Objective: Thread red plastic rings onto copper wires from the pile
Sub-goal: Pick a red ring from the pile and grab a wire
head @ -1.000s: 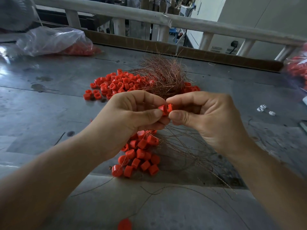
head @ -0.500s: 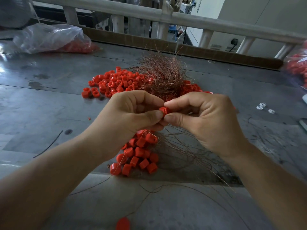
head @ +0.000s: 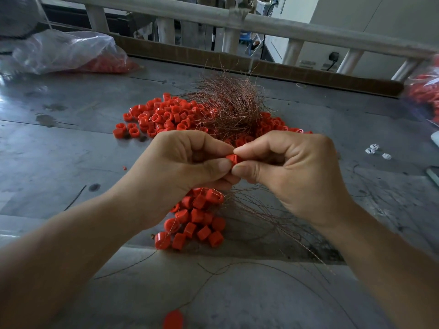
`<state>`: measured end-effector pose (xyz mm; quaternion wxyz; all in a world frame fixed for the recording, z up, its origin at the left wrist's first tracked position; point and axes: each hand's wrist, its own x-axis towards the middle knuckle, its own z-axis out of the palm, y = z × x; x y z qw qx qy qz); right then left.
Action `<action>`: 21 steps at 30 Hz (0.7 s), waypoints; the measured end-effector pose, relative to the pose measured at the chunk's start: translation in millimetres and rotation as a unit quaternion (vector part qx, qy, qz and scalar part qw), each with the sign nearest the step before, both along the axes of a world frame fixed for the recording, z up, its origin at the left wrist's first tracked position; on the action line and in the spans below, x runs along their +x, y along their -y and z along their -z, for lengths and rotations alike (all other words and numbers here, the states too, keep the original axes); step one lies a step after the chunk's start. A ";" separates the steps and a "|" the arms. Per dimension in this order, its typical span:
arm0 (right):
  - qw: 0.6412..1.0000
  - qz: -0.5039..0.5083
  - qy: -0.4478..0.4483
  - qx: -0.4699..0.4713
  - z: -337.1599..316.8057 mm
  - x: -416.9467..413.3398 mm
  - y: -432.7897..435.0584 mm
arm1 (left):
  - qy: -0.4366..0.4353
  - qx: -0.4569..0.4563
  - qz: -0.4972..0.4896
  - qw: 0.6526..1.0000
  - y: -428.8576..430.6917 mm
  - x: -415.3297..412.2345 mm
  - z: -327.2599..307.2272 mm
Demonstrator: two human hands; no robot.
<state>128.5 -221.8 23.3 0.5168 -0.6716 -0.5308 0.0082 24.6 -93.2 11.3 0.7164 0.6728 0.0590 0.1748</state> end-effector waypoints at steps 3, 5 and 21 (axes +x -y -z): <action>0.997 0.021 0.075 0.001 3.2 -1.8 0.4 | -0.010 -0.003 0.001 1.000 -0.2 -1.0 0.8; 0.995 0.028 0.100 -0.008 4.8 -1.0 0.3 | -0.023 -0.001 0.007 1.000 0.2 -1.0 1.4; 0.997 -0.058 0.018 -0.054 1.2 9.2 1.2 | -0.023 -0.014 0.057 0.998 -5.4 -0.5 -0.4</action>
